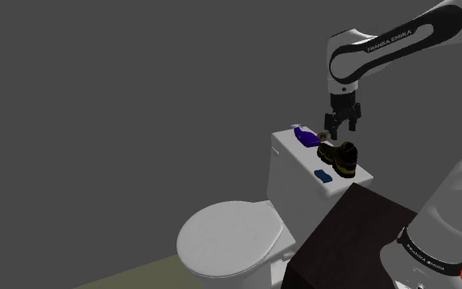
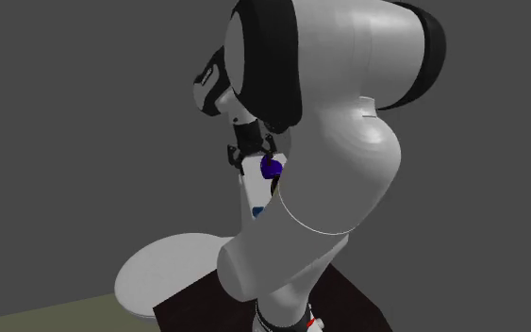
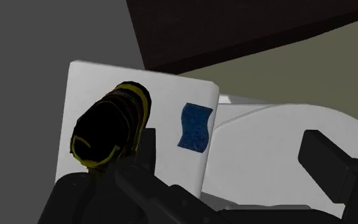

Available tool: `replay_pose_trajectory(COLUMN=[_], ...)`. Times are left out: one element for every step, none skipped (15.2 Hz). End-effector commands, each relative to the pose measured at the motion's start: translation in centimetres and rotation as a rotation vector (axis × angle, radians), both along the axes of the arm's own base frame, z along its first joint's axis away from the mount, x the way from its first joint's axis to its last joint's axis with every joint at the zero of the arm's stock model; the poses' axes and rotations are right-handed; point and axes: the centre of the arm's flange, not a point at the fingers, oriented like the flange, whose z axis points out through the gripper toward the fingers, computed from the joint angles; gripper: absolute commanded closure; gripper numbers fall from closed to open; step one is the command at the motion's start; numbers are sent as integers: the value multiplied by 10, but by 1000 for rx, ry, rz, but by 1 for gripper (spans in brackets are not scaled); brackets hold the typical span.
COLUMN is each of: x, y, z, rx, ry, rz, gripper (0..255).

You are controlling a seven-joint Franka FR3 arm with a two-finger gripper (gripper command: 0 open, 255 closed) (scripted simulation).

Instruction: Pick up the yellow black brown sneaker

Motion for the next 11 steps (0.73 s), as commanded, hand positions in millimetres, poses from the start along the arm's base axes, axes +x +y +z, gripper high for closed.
replay_pose_trajectory(x=[9, 13, 16, 20, 23, 26, 29, 32, 35, 37, 40], y=[-18, -27, -37, -47, -56, -66, -76, -87, -97, -107, -117], z=[-19, -27, -35, -44, -52, -60, -68, -76, -84, -92, -99], rx=[-12, -18, -23, -29, -34, -40, -45, -51, -56, -62, -68], ry=[5, 8, 10, 13, 16, 19, 21, 24, 27, 29, 32], rz=[-23, -35, -47, -59, -71, -82, -94, -106, -118, -129, -141], gripper=[0, 0, 0, 0, 0, 0, 0, 0, 0, 0, 0])
